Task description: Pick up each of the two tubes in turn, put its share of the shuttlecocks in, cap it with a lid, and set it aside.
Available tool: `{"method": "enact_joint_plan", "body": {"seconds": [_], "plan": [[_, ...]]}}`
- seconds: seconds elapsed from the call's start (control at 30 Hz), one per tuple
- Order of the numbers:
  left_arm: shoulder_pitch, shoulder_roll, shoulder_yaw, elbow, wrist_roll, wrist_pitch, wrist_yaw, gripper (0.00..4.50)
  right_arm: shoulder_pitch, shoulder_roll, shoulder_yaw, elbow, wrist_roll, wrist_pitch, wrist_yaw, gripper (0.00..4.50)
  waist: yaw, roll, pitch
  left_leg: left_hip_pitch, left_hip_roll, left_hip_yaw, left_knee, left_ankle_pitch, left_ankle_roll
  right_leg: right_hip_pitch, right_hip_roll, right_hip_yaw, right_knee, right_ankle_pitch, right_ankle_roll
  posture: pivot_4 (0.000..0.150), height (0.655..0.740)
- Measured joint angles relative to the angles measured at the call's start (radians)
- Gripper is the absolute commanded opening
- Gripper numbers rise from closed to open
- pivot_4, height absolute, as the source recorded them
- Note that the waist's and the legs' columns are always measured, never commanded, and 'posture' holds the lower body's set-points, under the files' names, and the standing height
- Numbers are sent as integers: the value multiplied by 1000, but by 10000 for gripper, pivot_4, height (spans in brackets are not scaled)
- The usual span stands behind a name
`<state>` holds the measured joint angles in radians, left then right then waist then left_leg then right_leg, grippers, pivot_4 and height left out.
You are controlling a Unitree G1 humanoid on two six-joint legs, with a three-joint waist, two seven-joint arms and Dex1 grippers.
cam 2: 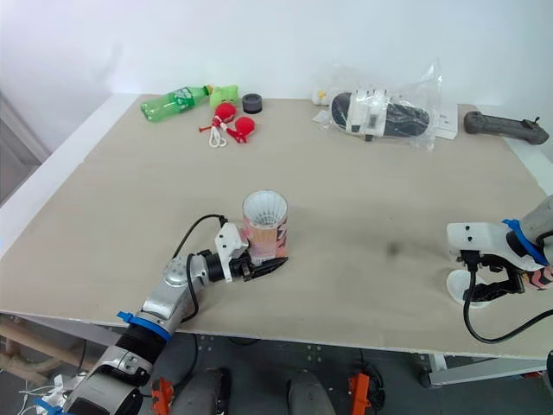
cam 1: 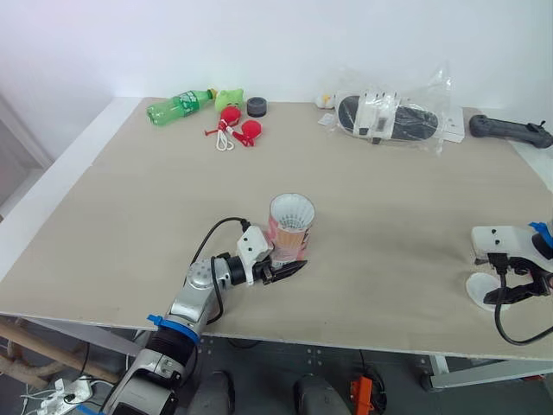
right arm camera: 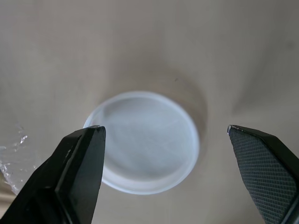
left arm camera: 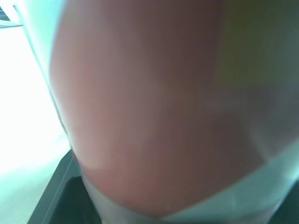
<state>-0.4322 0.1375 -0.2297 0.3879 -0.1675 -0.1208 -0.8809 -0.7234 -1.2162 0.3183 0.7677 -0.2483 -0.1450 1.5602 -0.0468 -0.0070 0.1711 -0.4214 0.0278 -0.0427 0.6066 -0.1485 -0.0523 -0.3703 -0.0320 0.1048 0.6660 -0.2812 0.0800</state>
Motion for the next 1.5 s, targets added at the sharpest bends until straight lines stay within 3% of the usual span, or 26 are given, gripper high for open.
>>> {"method": "enact_joint_plan", "body": {"seconds": [0.17,0.2,0.23,0.33,0.7,0.87,0.97,1.07,1.3,1.5], "plan": [[3,0,6,15,0,-13,0,28707,-22,28,0,70,-37,-35,-19,20926,-3,1,-2,4,0,0,0,0,0,2,2,3,0,1,0,1500,7400],[3,0,6,15,-1,-13,0,28707,-24,30,0,72,-40,-38,-20,18585,-3,1,-1,5,0,0,0,0,0,3,2,3,0,1,0,1500,7400],[3,0,6,16,-1,-13,0,28707,-28,36,0,82,-44,-44,-23,12621,-3,1,-1,6,0,0,0,0,0,4,2,3,0,1,0,1500,7400],[4,0,7,17,0,-13,0,28707,-44,41,-2,103,-52,-58,-35,370,-2,0,-2,7,0,0,0,0,0,5,2,3,0,-1,-3,1500,7400],[5,1,7,16,0,-12,-1,28707,-61,58,-6,107,-49,-89,-4,370,-4,-2,-3,8,1,0,-1,0,0,5,3,4,0,0,-2,1500,7400],[1,1,9,18,0,-12,-7,28707,-39,-25,33,-260,200,81,11,370,-5,4,-3,8,0,1,-3,0,0,4,3,7,0,0,-1,1500,7400],[-22,-5,10,43,1,-13,-11,28707,-168,-39,60,-559,439,307,12,370,-6,5,-3,8,0,-1,-3,0,0,3,4,6,0,-1,-3,1500,7400],[-44,-12,10,73,2,-19,-19,28707,-355,54,74,-667,553,440,14,370,-5,3,-4,8,0,-2,-3,0,0,2,4,6,0,0,-4,1500,7400],[-81,-25,1,120,6,-37,-45,28707,-673,341,176,-544,539,471,15,370,3,-1,-4,-2,1,-3,-1,0,0,-4,4,3,0,2,0,1500,7400],[-84,-30,-4,127,6,-51,-55,28707,-717,396,285,-447,535,427,15,370,12,-2,-4,-4,1,-4,-2,-1,-2,-5,4,0,0,3,-6,1500,7400]]}}
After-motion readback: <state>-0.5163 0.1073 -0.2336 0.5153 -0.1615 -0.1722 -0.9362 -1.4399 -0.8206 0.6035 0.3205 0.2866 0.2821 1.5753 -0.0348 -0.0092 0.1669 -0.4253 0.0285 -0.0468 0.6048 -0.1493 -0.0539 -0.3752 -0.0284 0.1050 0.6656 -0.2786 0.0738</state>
